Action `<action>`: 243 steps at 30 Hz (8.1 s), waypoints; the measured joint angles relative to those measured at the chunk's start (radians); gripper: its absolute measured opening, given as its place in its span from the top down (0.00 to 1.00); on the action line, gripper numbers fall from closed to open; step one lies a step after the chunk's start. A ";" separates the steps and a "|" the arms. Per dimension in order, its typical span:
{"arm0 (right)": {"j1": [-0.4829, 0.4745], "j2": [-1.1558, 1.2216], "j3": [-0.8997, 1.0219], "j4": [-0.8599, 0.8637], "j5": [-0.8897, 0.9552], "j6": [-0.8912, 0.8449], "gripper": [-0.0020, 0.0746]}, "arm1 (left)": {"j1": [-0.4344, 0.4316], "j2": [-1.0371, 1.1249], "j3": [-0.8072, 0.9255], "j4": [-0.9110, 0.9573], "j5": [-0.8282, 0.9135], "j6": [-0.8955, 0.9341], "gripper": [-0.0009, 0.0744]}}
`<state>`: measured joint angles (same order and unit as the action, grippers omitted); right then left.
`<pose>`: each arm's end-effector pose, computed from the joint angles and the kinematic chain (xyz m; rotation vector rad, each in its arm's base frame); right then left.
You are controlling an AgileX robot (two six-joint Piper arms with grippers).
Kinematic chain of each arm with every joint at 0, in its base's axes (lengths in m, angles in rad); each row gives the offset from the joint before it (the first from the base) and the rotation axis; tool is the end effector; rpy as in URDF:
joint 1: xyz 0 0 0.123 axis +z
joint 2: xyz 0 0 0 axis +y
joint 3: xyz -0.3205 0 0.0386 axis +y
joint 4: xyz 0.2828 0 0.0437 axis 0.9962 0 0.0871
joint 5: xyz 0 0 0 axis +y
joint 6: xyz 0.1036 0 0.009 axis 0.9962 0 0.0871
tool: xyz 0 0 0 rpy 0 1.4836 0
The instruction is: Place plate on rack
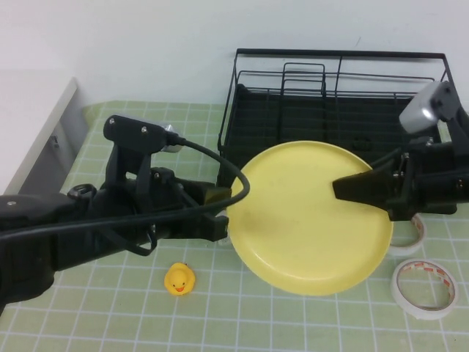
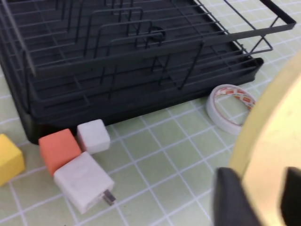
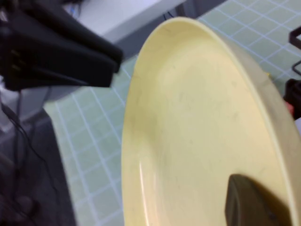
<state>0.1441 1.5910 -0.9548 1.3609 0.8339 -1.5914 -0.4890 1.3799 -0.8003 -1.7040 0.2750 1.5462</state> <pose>0.3353 0.1248 0.2596 -0.8814 2.0049 0.8371 0.2760 -0.1786 0.2827 0.5105 2.0127 -0.6821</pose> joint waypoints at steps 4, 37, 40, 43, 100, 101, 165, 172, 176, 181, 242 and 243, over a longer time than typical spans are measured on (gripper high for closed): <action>0.000 0.047 -0.065 -0.010 -0.002 -0.103 0.81 | 0.000 -0.002 0.000 -0.004 -0.036 0.000 0.49; -0.125 0.853 -1.511 -0.108 0.081 -0.159 0.81 | 0.002 -0.258 0.401 -0.014 0.217 -0.237 0.99; -0.125 0.921 -1.565 -0.089 0.057 -0.159 0.81 | 0.002 -0.258 0.401 -0.008 0.262 -0.239 0.99; -0.125 0.980 -1.584 -0.075 0.015 -0.181 0.81 | 0.002 -0.258 0.401 -0.007 0.284 -0.239 0.99; -0.271 0.818 -1.592 -0.062 0.384 0.308 0.83 | 0.002 -0.492 0.406 0.034 -0.041 -0.241 0.99; -0.273 0.807 -1.592 -0.075 0.388 0.347 0.87 | 0.002 -0.530 0.411 0.035 -0.062 -0.241 0.99; 0.517 -0.434 -0.510 -0.690 0.057 0.530 0.96 | 0.002 -1.166 0.619 -0.044 -0.452 -0.241 0.99; 0.517 -0.750 -0.201 -0.933 -0.123 0.797 0.96 | 0.002 -1.166 0.619 -0.044 -0.454 -0.241 0.99; 0.517 -0.912 -0.017 -1.069 -0.224 0.925 0.96 | 0.002 -1.166 0.619 -0.044 -0.454 -0.241 0.99; 0.517 -1.088 0.211 -1.154 -0.370 0.968 0.96 | 0.002 -1.166 0.619 -0.044 -0.454 -0.241 0.99; -0.309 -1.602 0.979 -1.407 -0.507 1.555 0.96 | 0.002 -1.166 0.619 -0.044 -0.456 -0.243 0.99; -0.309 -1.602 0.979 -1.407 -0.506 1.569 0.96 | 0.002 -1.166 0.619 -0.044 -0.456 -0.243 0.99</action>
<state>-0.1650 -0.0114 0.0238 -0.0457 0.3274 -0.0227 -0.4866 0.2140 -0.1814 -1.7478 -0.1812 1.3034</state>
